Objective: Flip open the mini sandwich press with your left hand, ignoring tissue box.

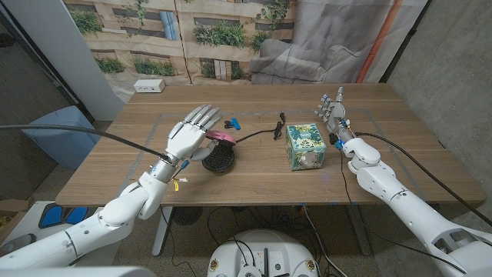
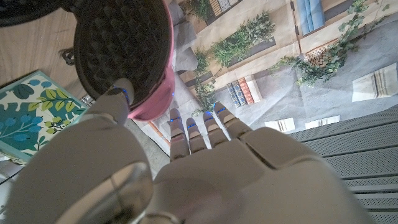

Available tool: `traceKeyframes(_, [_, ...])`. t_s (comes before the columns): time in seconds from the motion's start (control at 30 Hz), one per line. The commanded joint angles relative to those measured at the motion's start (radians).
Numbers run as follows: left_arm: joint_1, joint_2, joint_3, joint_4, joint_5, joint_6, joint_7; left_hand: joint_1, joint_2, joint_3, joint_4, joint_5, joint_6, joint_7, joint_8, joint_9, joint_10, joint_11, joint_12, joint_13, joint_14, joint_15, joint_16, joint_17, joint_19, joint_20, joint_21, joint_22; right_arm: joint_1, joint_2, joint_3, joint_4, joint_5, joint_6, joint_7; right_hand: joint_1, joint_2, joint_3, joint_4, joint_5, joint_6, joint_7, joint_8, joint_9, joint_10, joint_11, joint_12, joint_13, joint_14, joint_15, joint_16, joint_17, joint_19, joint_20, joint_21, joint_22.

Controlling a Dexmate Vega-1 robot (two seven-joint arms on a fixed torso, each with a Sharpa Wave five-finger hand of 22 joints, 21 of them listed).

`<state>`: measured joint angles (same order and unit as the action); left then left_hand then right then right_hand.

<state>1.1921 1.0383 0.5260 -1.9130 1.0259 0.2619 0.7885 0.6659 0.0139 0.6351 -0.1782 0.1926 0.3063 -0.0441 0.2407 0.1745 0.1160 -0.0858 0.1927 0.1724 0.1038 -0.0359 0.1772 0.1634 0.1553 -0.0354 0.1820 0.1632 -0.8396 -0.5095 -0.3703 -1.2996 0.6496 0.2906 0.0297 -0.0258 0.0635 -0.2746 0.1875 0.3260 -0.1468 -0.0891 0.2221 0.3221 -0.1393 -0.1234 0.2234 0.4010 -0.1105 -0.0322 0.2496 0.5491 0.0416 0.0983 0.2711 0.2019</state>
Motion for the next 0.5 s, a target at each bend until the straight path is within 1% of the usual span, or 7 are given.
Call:
traceKeyframes(0.03, [-0.053, -0.027, 0.019, 0.018, 0.009, -0.034, -0.03, 0.003, 0.012, -0.007, -0.001, -0.002, 0.011, 0.004, 0.003, 0.004, 0.013, -0.003, -0.002, 0.002, 0.012, -0.021, 0.001, 0.002, 0.007, -0.036, 0.002, 0.001, 0.0, 0.0, 0.0, -0.001, 0.0, -0.001, 0.0, 0.003, 0.09, -0.007, 0.002, 0.005, -0.008, 0.003, 0.005, 0.004, -0.004, -0.001, 0.003, 0.003, -0.007, -0.022, 0.002, 0.002, 0.005, 0.006, -0.004, 0.003])
traceKeyframes(0.13, [-0.068, -0.037, 0.029, 0.026, 0.013, -0.044, -0.043, 0.005, 0.013, -0.009, -0.001, -0.002, 0.017, 0.007, 0.004, 0.004, 0.016, -0.003, -0.001, 0.002, 0.015, -0.021, 0.001, 0.001, 0.009, -0.036, 0.002, 0.001, -0.001, -0.001, 0.0, -0.001, 0.0, -0.001, 0.0, 0.003, 0.09, -0.007, 0.002, 0.005, -0.008, 0.0, 0.005, 0.004, -0.004, -0.001, 0.002, 0.003, -0.007, -0.023, 0.002, 0.002, 0.006, 0.005, -0.004, 0.003])
traceKeyframes(0.5, [-0.109, -0.081, 0.053, 0.036, 0.003, -0.052, -0.096, 0.009, 0.017, -0.017, -0.001, -0.002, 0.026, 0.009, 0.0, 0.004, 0.03, -0.004, 0.0, 0.002, 0.03, -0.025, 0.004, 0.001, 0.028, -0.039, 0.007, 0.002, 0.0, 0.0, 0.0, -0.001, 0.0, -0.001, 0.0, 0.003, 0.09, -0.007, 0.002, 0.004, -0.008, 0.002, 0.005, 0.004, -0.004, -0.001, 0.002, 0.003, -0.007, -0.022, 0.002, 0.002, 0.005, 0.006, -0.004, 0.003])
